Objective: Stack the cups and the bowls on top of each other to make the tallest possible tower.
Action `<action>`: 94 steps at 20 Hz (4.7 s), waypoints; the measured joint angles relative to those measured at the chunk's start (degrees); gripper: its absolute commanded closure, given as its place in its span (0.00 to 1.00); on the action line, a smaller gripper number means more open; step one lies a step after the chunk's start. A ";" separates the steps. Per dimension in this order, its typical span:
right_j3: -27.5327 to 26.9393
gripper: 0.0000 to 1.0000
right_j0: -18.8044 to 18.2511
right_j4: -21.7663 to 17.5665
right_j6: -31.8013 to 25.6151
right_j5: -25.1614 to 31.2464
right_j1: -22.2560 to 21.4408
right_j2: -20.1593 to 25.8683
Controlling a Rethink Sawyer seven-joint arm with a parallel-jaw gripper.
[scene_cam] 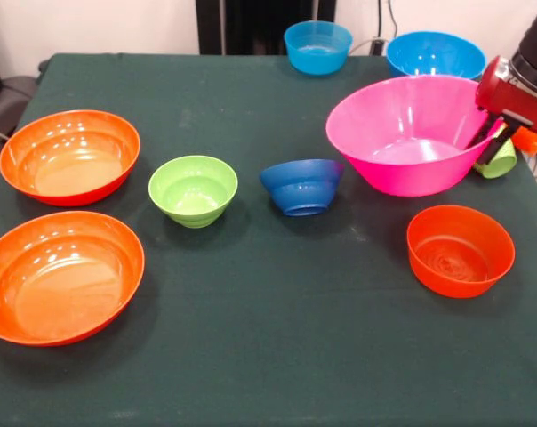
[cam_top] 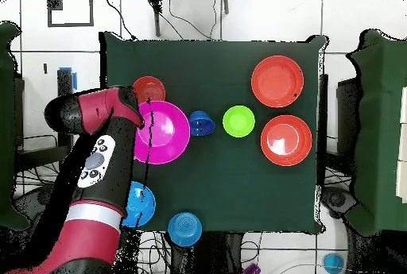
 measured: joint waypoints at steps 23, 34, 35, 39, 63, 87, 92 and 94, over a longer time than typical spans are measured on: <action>-14.80 1.00 -0.07 0.71 0.00 5.49 6.54 -0.26; -18.29 1.00 -0.17 1.91 0.00 7.68 6.63 -0.26; -18.47 1.00 -0.17 2.00 0.00 8.00 6.61 -0.26; -19.24 1.00 -0.17 2.35 0.00 9.61 6.44 -0.26; -20.34 1.00 -4.68 2.11 0.00 8.15 10.01 -0.27; -36.72 1.00 -9.74 1.28 0.00 10.60 17.48 -0.63; -36.74 1.00 -9.64 1.26 0.00 10.59 17.66 -0.61; -35.97 1.00 -9.45 1.27 0.00 10.57 17.35 -0.53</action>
